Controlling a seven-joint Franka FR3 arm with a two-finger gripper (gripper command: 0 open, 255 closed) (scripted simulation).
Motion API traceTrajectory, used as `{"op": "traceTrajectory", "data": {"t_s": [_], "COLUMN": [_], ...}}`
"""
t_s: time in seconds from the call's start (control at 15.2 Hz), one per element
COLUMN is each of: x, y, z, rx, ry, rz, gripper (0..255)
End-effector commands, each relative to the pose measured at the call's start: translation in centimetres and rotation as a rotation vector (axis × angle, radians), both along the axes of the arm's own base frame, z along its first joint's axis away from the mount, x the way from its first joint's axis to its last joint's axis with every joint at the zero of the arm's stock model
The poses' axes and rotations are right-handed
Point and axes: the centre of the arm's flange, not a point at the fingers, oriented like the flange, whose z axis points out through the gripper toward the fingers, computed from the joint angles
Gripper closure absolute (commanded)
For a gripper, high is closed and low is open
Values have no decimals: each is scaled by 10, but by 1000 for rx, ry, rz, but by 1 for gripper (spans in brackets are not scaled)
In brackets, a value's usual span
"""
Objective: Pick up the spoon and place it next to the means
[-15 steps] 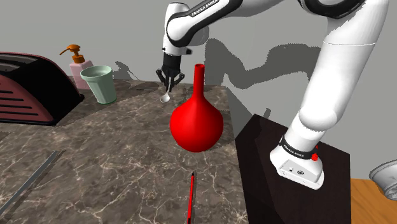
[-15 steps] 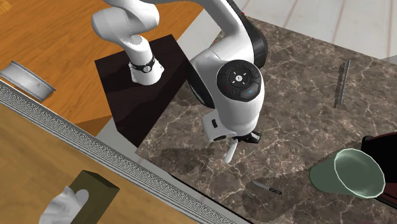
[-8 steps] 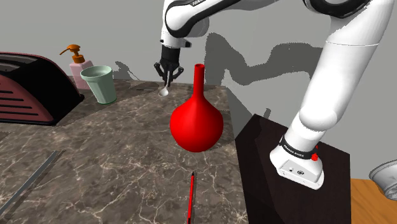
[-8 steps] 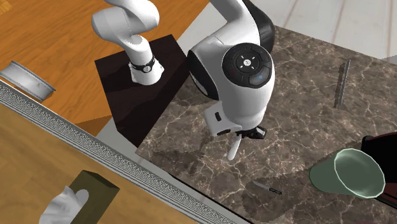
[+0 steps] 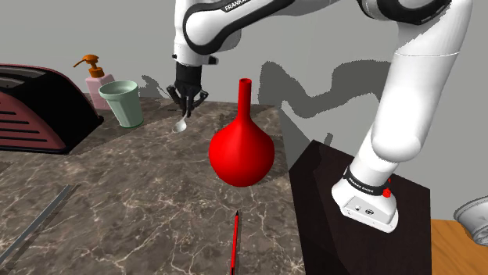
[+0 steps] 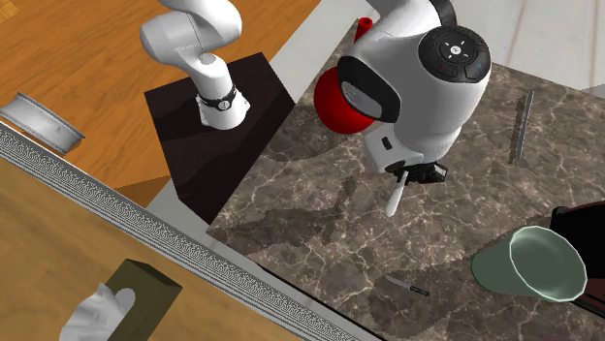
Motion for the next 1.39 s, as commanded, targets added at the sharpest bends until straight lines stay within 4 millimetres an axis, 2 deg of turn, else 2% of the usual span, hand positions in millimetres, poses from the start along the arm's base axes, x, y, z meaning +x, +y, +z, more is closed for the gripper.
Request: {"op": "traceTrajectory", "data": {"t_s": [0.0, 0.99, 1.06, 1.32], "x": [-5, -27, -29, -29], "y": [26, 223, 243, 243], "z": [-1, 0, 0, -21], "rx": [0, 0, 0, 0], "ry": [0, 0, 0, 0], "rz": [-2, -2, -2, -2], "gripper": [255, 255, 255, 255]}}
